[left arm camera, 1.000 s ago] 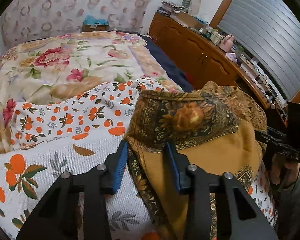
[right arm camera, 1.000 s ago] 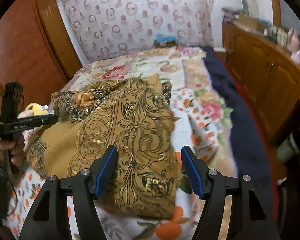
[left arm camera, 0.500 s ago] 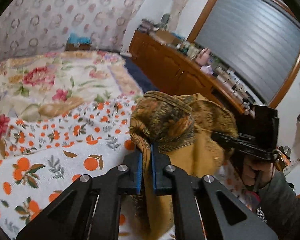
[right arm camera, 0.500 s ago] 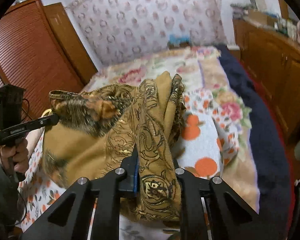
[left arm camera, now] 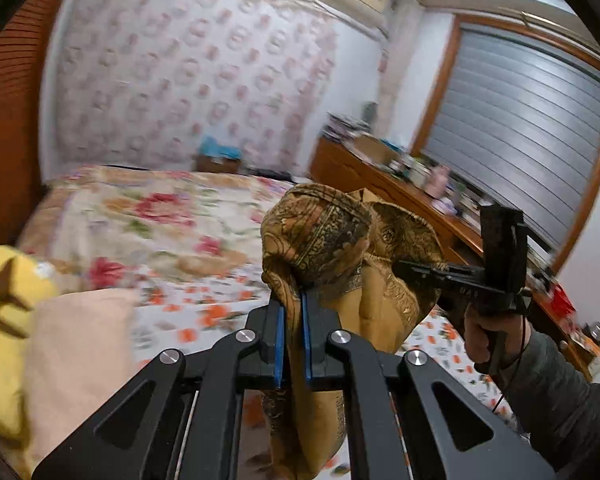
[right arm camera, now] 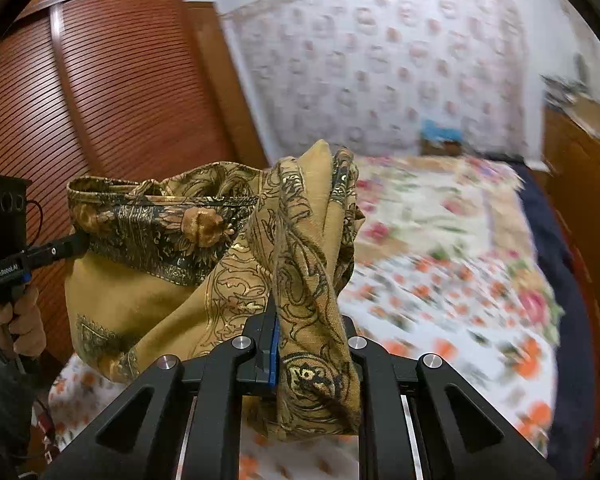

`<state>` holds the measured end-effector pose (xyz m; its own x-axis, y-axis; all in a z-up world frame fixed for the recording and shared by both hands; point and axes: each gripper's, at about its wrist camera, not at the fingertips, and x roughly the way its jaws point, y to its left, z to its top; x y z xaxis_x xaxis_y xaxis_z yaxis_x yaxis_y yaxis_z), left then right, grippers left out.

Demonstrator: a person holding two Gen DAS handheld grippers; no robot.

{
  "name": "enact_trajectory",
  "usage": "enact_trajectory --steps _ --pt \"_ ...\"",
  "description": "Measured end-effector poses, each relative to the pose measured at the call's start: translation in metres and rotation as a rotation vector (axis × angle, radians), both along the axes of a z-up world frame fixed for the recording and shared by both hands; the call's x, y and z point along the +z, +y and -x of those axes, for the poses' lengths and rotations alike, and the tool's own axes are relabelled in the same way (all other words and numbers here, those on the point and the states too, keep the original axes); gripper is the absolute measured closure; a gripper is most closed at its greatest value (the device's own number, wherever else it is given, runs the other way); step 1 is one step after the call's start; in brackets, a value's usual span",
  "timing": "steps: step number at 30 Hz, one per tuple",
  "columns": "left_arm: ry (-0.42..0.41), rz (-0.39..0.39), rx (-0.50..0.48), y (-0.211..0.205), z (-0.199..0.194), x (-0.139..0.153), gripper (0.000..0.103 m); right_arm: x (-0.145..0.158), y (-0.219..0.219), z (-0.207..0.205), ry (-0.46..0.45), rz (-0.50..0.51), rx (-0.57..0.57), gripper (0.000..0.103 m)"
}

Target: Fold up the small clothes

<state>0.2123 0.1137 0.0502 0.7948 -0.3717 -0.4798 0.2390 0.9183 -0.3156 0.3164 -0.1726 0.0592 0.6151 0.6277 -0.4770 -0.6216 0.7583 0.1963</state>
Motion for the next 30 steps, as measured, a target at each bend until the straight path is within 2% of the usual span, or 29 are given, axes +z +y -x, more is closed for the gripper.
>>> enact_trajectory --steps 4,8,12,14,16,20,22,25,27,29,30 --pt "-0.008 0.010 0.102 0.052 0.030 -0.001 0.095 0.012 0.067 -0.012 -0.032 0.030 0.106 0.088" --pt "-0.007 0.045 0.218 0.101 0.061 -0.015 0.095 0.012 0.119 -0.036 -0.051 0.062 0.206 0.088" --pt "0.037 0.096 0.336 0.137 0.084 -0.053 0.095 0.014 0.189 -0.058 -0.067 0.135 0.304 0.088" --pt "0.069 0.131 0.401 0.151 0.096 -0.081 0.095 0.012 0.221 -0.071 -0.074 0.172 0.345 0.088" --pt "0.104 0.164 0.427 0.157 0.102 -0.104 0.095 0.005 0.254 -0.086 -0.062 0.199 0.386 0.089" --pt "0.178 0.149 0.500 0.167 0.110 -0.140 0.095 -0.020 0.307 -0.100 -0.074 0.328 0.382 0.088" --pt "0.199 0.132 0.516 0.168 0.110 -0.147 0.095 -0.026 0.319 -0.118 -0.066 0.367 0.349 0.083" --pt "0.203 0.100 0.510 0.166 0.114 -0.146 0.092 -0.025 0.316 -0.139 -0.029 0.350 0.302 0.069" --pt "0.195 0.069 0.504 0.163 0.116 -0.142 0.083 -0.020 0.313 -0.145 -0.036 0.330 0.253 0.057" --pt "0.173 0.046 0.496 0.165 0.122 -0.138 0.061 -0.016 0.310 -0.147 -0.059 0.317 0.215 0.047" --pt "0.159 0.035 0.494 0.164 0.124 -0.136 0.058 -0.013 0.303 -0.147 -0.067 0.305 0.208 0.045"
